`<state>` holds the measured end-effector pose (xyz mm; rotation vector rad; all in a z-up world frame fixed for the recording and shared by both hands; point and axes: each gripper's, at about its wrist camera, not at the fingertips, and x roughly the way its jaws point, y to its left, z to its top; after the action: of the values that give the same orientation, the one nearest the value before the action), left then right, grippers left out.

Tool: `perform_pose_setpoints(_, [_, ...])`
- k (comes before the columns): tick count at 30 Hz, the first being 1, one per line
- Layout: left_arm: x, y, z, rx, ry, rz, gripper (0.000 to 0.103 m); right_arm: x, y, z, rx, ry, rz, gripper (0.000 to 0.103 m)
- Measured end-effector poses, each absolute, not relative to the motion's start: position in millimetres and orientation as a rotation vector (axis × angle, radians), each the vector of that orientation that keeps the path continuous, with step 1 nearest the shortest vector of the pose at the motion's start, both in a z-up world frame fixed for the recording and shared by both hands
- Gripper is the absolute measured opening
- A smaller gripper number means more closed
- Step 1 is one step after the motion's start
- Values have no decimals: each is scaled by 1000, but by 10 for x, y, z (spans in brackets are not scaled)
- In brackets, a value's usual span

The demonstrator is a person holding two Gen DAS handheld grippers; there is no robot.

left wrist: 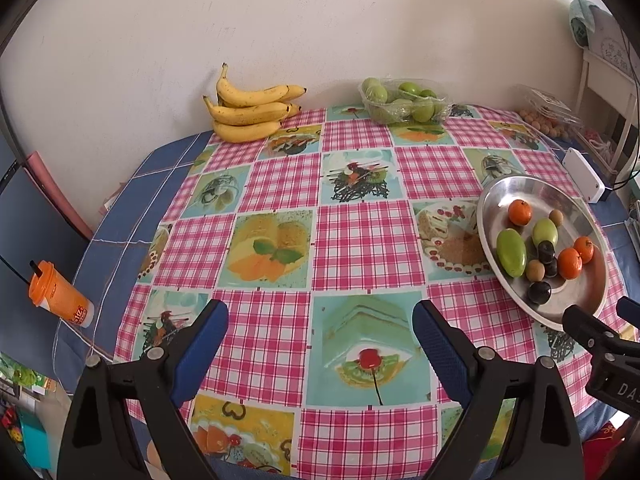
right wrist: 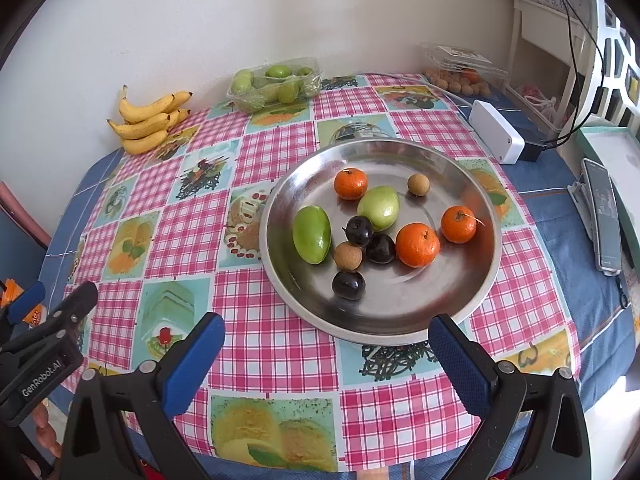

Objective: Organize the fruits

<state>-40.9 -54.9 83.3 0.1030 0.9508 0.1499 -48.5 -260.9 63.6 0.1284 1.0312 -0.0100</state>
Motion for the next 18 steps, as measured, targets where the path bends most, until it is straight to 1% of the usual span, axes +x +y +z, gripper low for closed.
perform_pose_setpoints(18, [-413,-473,753,79,974,177,94,-486,-2606,605,132,1036,-13,103])
